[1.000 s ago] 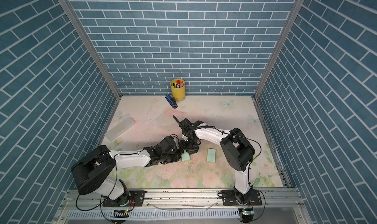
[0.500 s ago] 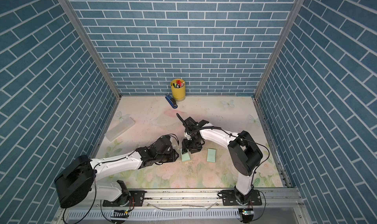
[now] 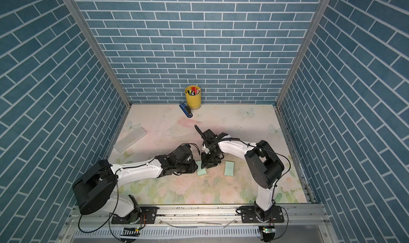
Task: Take the rings out of the lift-off lid box
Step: Close the lid on the jewelry box, then adjust the jewelry box at the center of the board.
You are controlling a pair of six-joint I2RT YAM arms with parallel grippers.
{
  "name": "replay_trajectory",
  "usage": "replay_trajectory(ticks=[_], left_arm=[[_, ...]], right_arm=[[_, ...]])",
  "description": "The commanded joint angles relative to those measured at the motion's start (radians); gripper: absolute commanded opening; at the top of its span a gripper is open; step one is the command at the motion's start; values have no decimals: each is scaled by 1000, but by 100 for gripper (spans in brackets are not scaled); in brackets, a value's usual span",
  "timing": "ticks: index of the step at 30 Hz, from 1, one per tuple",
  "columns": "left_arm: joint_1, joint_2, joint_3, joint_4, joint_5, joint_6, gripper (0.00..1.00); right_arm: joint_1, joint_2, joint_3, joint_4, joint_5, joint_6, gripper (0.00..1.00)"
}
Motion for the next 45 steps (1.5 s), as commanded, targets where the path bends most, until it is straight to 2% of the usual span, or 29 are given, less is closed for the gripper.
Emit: replay_trajectory(ticks=[1,14,19,21,30,37,45], left_arm=[[4,27,8,-4,1,-5,26],[4,115,14,33,34,-45,23],[4,124,24,41,49,-70,23],[4,113,34,21,41,-85,23],[21,4,128,-216,-63,-22,48],[75,-61,249,-451,-72,102,55],[225,-118,299,-600,-104,239,58]], right_arm=[[-13,20,-41,14,-19,-17,29],[-35,43,-116,68,-61,-29,26],[-36,-35,-87,31,-40,-55,32],[-36,-67,-56,10,-36,-74,38],[-41,-151,9,27,-27,-114,49],[-50,-215,13,75,-48,-130,54],[-71,-219,16,116,-77,-144,58]])
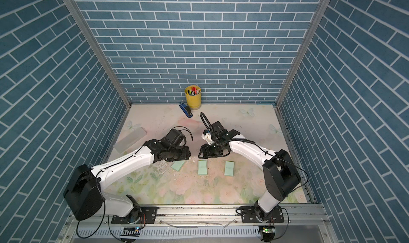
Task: Take the rings out of the lift-off lid box
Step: Adjust the jewelry box at the center of the board.
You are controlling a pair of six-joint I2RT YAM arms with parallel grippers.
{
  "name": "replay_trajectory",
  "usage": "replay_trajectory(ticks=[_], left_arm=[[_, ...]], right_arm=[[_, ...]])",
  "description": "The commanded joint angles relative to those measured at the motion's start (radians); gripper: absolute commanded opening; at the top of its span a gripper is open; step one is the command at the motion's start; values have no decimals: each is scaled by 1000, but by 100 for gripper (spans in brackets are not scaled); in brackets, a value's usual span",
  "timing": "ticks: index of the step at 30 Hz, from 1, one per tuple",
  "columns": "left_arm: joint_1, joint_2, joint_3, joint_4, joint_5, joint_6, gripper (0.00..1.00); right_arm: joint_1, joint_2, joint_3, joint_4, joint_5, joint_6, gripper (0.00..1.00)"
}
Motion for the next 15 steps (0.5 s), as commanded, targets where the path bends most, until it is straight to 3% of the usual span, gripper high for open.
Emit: replay_trajectory(ticks=[1,9,15], left_arm=[[50,-13,26,-137,-34,108,58],[103,-32,-8,-156,-115,214,62],[107,-19,-76,-61,-87,219,63]], right_arm=[[-8,-20,22,29,-21,-38,59],[-12,-16,53,21,-31,-36,63],[-11,30,83,23,-88,-11,62]])
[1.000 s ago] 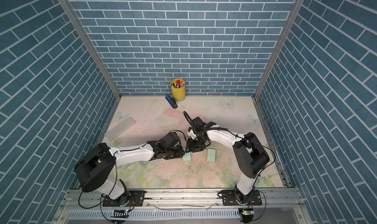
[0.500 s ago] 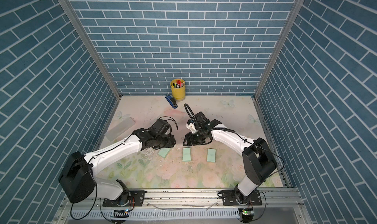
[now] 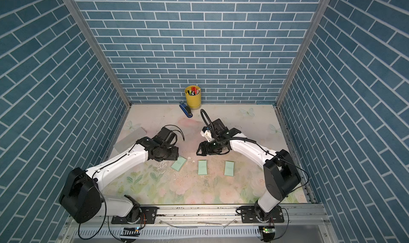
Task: Take the rings out of the lift-off lid box
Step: Adjust the jewelry box at the center of the board.
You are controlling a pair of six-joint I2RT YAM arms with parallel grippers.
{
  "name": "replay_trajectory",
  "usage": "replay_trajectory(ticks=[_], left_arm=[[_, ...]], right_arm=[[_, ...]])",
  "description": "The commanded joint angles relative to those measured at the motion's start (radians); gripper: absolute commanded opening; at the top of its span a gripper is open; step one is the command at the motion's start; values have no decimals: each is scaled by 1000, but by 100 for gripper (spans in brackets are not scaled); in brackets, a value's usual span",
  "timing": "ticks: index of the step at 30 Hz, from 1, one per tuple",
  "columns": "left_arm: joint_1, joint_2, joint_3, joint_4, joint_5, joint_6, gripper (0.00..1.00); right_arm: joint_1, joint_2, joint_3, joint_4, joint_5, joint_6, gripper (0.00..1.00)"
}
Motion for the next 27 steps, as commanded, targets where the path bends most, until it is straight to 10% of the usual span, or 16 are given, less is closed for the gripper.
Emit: replay_trajectory(ticks=[1,15,27], left_arm=[[5,10,-41,50,5,26,63],[10,186,-98,264,102,37,61],[0,69,-294,411,167,-300,58]], right_arm=[[0,35,49,-3,-47,-5,62],[41,124,122,-55,-17,6,58],[61,156,140,-48,-15,20,58]])
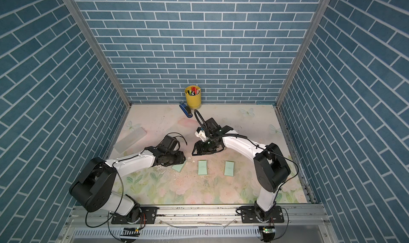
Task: Take the rings out of the lift-off lid box
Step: Adjust the jewelry box at the center of the board.
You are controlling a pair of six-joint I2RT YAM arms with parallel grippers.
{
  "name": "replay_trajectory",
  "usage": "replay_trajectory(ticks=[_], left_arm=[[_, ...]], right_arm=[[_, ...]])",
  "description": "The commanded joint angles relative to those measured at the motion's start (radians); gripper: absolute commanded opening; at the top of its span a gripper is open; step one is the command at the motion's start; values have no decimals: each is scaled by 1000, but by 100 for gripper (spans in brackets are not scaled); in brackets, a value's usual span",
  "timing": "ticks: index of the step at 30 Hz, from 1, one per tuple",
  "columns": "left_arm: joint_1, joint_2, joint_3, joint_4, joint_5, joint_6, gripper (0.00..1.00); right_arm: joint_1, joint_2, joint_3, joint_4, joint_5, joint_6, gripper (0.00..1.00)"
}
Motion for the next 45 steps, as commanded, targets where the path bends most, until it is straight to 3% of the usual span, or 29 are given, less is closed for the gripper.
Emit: replay_trajectory(ticks=[1,6,13,19,26,38,40,45], left_arm=[[-5,-48,-59,-37,-12,-116,59],[-6,-148,-47,-136,-79,-120,61],[-11,-225,-108,-176,-52,-131,62],[-18,-225,-163,-59,28,-131,60],[-59,-268,-181,1,29,-183,59],[-139,-229,-156,74,20,-299,59],[-140,-254,-151,32,4,-304,58],[-139,-359,-77,-276,-143,-275,59]], right_arm=[[17,24,35,-19,8,12,58],[24,40,36,-22,7,9,59],[34,49,41,-14,4,9,59],[41,60,49,-16,3,9,59],[47,60,56,-28,12,6,59],[66,95,138,-122,45,-40,59],[72,102,156,-146,66,-53,60],[97,138,240,-246,149,-119,64]])
